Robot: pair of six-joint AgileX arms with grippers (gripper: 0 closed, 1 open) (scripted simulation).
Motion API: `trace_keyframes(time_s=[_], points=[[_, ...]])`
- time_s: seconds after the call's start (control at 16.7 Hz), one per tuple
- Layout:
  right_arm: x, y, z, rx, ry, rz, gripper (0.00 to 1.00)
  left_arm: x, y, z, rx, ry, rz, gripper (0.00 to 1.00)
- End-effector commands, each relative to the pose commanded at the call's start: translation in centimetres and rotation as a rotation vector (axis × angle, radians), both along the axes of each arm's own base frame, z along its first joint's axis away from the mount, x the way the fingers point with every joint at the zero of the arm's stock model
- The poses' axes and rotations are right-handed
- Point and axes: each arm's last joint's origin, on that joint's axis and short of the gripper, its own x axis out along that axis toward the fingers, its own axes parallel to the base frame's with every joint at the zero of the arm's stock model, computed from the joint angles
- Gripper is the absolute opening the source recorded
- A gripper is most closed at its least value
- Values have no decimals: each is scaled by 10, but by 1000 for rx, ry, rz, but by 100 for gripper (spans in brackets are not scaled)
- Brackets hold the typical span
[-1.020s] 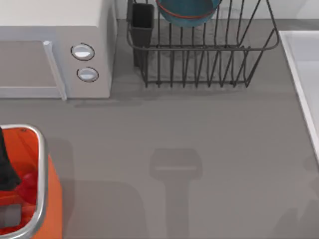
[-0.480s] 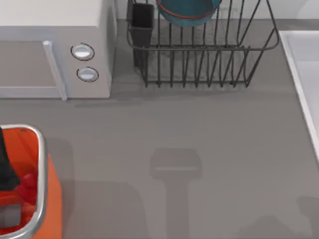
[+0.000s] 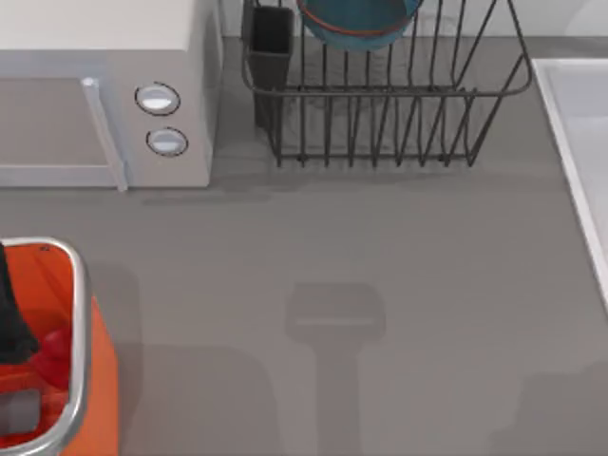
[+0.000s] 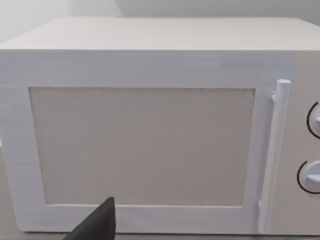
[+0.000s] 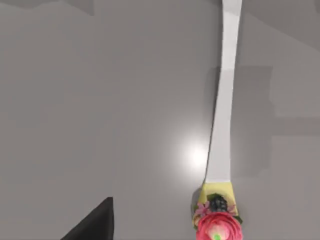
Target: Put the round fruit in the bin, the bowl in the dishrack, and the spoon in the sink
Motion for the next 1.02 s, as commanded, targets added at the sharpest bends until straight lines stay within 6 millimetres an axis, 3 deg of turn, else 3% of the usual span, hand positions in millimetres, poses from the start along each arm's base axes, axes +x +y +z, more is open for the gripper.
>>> trace_keyframes(time_s=[0.48,1.02], points=[[2,-1,-4,6,10,16,100,0,0,0,0,0,0,100],[4,-3,-89,2,2,14,100,0,0,0,0,0,0,100]])
